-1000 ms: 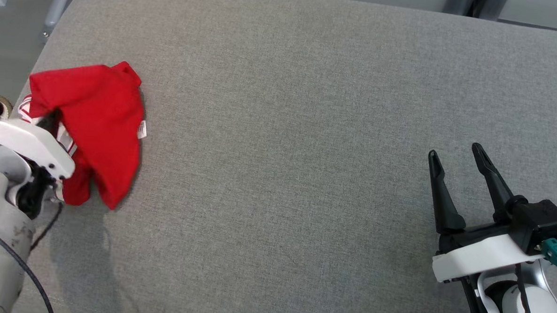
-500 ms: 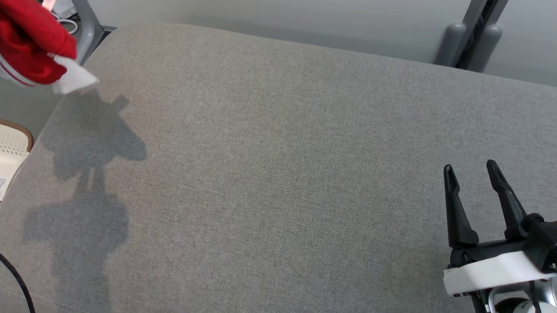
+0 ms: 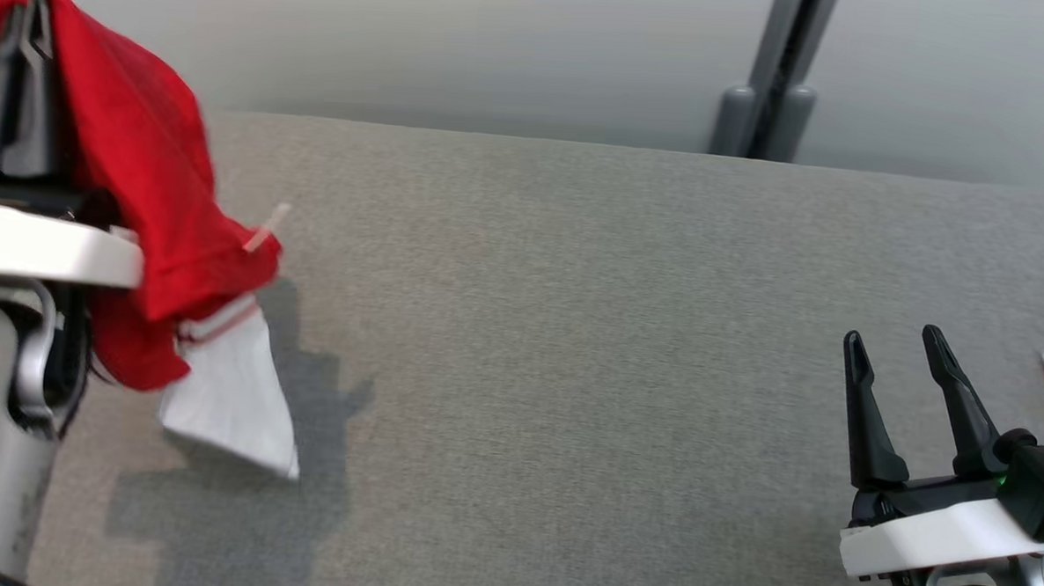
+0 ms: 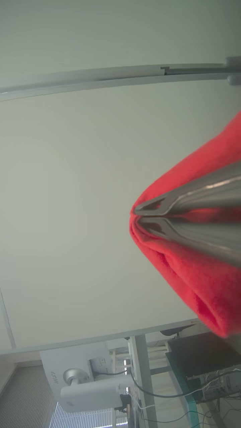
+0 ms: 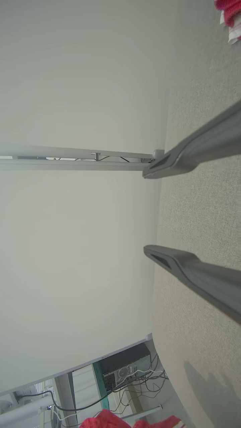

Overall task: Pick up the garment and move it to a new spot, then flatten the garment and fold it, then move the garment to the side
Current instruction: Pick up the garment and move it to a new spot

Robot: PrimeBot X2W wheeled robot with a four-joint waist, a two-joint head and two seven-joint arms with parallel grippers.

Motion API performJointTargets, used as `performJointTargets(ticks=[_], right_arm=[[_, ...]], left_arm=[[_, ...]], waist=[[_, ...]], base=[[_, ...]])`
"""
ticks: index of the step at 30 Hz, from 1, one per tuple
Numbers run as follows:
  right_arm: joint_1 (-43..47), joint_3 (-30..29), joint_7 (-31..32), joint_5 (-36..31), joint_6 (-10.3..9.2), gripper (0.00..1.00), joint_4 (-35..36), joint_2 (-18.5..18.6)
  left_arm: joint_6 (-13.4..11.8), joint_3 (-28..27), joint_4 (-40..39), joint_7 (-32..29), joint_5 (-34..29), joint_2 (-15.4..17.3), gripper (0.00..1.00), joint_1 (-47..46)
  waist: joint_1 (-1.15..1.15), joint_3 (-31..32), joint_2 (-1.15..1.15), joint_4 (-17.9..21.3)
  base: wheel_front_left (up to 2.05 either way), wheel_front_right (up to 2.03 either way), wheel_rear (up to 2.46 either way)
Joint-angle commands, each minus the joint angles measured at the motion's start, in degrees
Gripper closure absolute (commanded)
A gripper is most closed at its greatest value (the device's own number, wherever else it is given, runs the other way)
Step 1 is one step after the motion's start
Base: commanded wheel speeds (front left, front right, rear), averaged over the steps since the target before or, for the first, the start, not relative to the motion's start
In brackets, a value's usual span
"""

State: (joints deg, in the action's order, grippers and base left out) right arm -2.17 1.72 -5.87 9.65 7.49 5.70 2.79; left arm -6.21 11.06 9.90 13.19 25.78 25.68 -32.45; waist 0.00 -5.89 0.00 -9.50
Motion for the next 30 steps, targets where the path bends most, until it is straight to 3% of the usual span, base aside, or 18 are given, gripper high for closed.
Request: performJointTargets(ticks=[1,7,14,24,30], right_arm=[[0.50,-0.17,-0.40,0.23,0.01,0.00,0.38,0.27],[1.15,0.27,-0.81,1.15,0.01,0.00,0.71,0.27],[0.12,1.47,-1.29,1.64,0.01,0.00,0.56,0.26],[-0.66,2.03,-2.46,2.91,0.01,0.00,-0.23,0.26],[-0.88,2.49,-3.18,3.63,0.01,0.00,-0.74,0.26]], left_arm=[[-0.46,-0.09,-0.95,-0.33,0.40,-0.07,1.00,1.49],[-3.39,1.56,-9.89,-2.45,0.60,-1.75,1.00,9.68],[-4.00,7.06,-13.73,-4.44,-0.37,-4.74,1.00,14.97],[-0.43,15.80,-6.69,-4.84,-1.54,-10.07,1.00,12.82],[2.34,19.69,-0.05,-5.88,-1.52,-12.36,1.00,11.19]], waist=[[0.00,0.20,0.00,1.97],[0.00,-0.51,0.00,7.13],[0.00,-1.89,0.00,13.49],[0.00,-5.37,0.00,23.18],[0.00,-6.88,0.00,26.13]], base=[[0.00,0.00,0.00],[0.00,0.00,0.00],[0.00,0.00,0.00],[0.00,0.00,0.00],[0.00,0.00,0.00]])
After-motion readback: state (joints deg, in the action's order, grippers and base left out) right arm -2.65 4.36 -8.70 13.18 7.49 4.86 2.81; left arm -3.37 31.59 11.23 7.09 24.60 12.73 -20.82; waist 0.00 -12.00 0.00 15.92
